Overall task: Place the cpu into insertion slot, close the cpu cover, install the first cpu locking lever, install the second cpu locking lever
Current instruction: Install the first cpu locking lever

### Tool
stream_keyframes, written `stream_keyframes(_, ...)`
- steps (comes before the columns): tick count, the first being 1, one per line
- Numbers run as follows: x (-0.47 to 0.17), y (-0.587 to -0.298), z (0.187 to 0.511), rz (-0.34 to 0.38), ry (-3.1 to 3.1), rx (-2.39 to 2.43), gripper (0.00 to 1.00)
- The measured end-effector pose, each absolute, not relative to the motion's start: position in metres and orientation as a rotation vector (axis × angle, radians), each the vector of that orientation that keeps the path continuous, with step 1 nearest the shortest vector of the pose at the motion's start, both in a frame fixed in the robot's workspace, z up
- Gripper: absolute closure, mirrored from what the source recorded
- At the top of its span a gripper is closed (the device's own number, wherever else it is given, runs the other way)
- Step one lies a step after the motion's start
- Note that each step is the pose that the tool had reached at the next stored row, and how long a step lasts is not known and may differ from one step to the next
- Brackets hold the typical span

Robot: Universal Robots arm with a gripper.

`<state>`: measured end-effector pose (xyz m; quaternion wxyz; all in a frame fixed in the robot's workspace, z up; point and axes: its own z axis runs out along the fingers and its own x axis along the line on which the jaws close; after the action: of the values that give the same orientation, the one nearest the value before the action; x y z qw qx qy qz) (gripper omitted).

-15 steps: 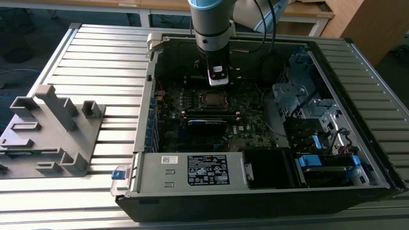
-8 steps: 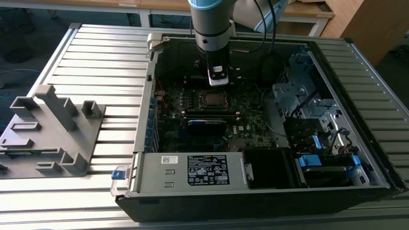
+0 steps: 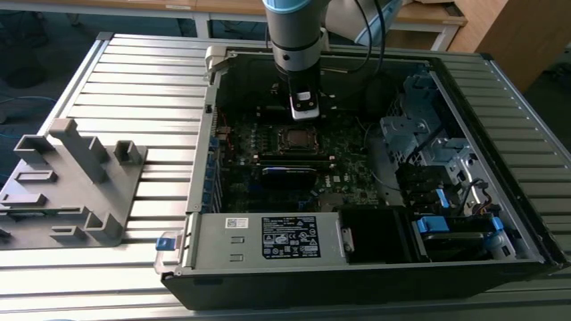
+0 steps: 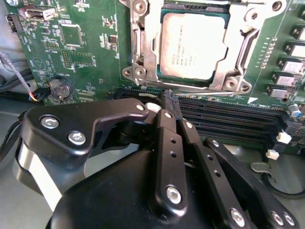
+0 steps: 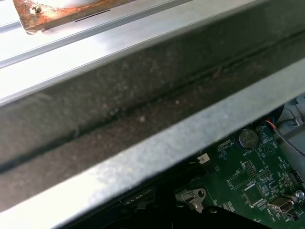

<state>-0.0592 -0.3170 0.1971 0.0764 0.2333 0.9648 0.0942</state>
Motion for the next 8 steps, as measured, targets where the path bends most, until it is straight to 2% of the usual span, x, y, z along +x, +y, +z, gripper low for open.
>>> stream_keyframes(8, -0.0624, -0.317, 0.1971, 0.282, 2.892, 0.699, 0.89)
